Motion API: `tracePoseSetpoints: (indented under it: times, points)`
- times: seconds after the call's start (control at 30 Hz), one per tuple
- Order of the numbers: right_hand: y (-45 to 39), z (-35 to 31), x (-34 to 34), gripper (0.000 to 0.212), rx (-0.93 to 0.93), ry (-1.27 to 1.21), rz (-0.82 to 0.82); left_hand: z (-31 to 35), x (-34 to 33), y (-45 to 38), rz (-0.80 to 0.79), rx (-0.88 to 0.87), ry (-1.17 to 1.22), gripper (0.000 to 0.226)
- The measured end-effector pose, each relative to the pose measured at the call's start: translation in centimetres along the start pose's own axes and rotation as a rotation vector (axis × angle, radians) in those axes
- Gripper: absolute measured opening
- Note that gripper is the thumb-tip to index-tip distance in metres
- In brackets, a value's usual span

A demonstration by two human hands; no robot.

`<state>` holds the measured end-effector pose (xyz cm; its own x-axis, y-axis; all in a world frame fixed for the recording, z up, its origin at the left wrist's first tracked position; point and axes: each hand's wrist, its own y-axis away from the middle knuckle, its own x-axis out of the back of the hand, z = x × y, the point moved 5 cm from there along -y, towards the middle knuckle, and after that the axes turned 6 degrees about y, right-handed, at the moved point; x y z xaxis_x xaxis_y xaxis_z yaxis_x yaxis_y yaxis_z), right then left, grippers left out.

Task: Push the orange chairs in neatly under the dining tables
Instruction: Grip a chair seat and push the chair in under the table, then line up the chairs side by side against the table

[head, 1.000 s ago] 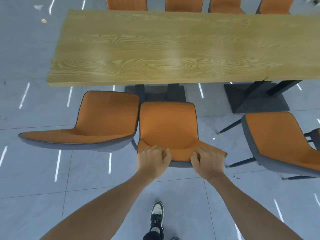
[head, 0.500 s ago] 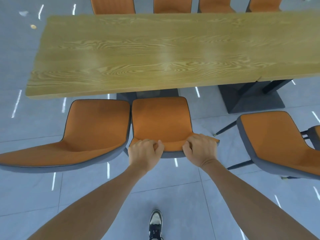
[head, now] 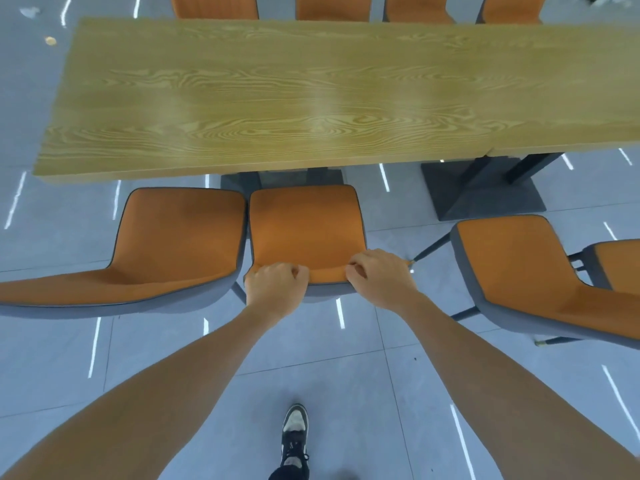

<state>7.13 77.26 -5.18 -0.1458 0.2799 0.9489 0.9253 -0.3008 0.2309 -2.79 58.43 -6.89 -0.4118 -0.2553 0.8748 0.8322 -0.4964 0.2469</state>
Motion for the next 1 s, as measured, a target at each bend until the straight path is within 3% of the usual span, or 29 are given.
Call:
tracePoseSetpoints:
  times: [0.13, 0.23, 0.3, 0.43, 0.67, 0.83, 0.93, 1.0]
  points:
    - [5.3, 3.9, 1.9, 0.039, -0.008, -0.098, 0.040, 4.7, -1.2, 0.7, -0.136, -0.018, -0.052, 0.045]
    - [9.6, 9.7, 3.0, 0.051, -0.093, -0.042, -0.044, 11.6, -2.6, 1.6, -0.209, -0.140, -0.060, 0.071]
    - [12.3, 14.3, 4.2, 0.048, -0.159, -0.011, 0.014, 16.3, -4.0, 2.1, -0.275, -0.172, -0.080, 0.082]
    - [18.1, 24.2, 7.3, 0.052, -0.269, 0.066, 0.161, 27.0, -8.0, 3.4, -0.310, -0.264, 0.010, 0.062]
    - [27.4, 43.2, 10.3, 0.024, -0.332, 0.205, 0.388, 46.4, -16.2, 9.2, -0.297, -0.369, 0.153, 0.051]
    - [31.3, 54.8, 9.7, 0.010, -0.332, 0.213, 0.330, 56.0, -23.1, 13.3, -0.342, -0.262, 0.276, 0.039]
    - [32.2, 59.1, 8.6, 0.024, -0.323, 0.168, 0.189, 59.3, -27.2, 14.3, -0.352, -0.201, 0.325, 0.036]
    - [32.1, 61.2, 8.4, 0.030, -0.259, 0.178, 0.204, 61.0, -29.7, 14.4, -0.354, -0.174, 0.387, 0.033]
